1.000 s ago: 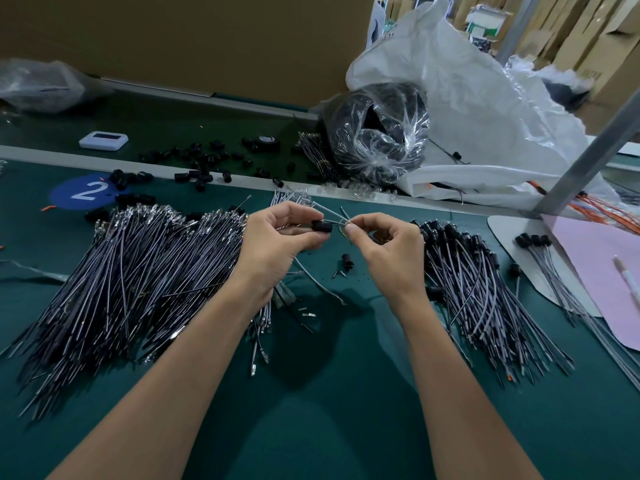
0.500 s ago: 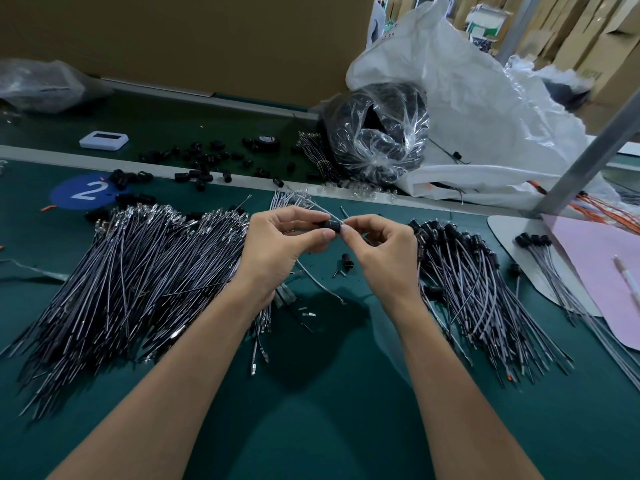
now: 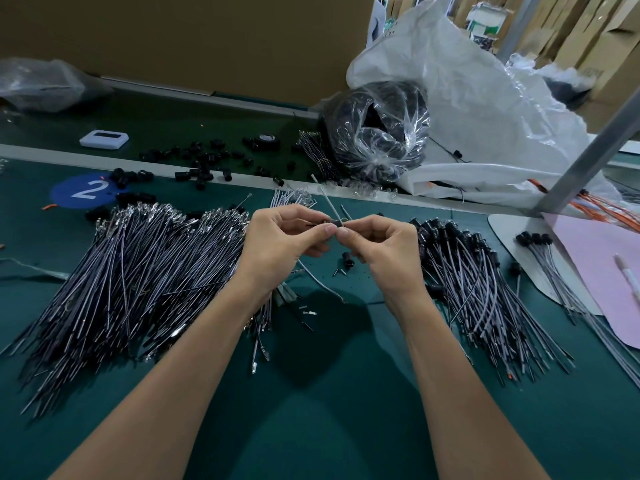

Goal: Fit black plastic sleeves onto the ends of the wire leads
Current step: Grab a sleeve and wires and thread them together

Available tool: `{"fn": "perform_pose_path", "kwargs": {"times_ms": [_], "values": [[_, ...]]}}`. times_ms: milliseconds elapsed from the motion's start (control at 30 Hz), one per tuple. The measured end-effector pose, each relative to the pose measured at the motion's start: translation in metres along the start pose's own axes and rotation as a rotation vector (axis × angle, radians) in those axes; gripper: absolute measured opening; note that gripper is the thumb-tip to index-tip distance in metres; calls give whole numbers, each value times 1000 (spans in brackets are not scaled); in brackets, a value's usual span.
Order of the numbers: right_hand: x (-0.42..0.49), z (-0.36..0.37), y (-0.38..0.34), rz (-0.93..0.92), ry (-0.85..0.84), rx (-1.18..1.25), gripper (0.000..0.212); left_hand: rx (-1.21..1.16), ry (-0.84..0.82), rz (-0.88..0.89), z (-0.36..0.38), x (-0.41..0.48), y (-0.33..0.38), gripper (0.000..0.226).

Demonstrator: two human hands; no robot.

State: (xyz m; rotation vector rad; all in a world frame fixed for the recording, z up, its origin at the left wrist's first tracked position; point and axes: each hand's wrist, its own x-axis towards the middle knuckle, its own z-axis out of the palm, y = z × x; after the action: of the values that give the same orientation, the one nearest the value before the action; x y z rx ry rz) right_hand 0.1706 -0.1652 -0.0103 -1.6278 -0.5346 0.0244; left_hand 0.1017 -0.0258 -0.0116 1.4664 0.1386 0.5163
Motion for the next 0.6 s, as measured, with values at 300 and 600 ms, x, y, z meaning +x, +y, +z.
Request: {"fn": "perform_pose_path", "kwargs": {"times_ms": [300, 600], "values": [[1, -4, 0, 16, 98, -35, 5, -101, 89, -71, 0, 1, -1, 2], [1, -10, -1, -217, 215, -418, 13, -237, 240, -166, -6, 3, 2, 8]]}}
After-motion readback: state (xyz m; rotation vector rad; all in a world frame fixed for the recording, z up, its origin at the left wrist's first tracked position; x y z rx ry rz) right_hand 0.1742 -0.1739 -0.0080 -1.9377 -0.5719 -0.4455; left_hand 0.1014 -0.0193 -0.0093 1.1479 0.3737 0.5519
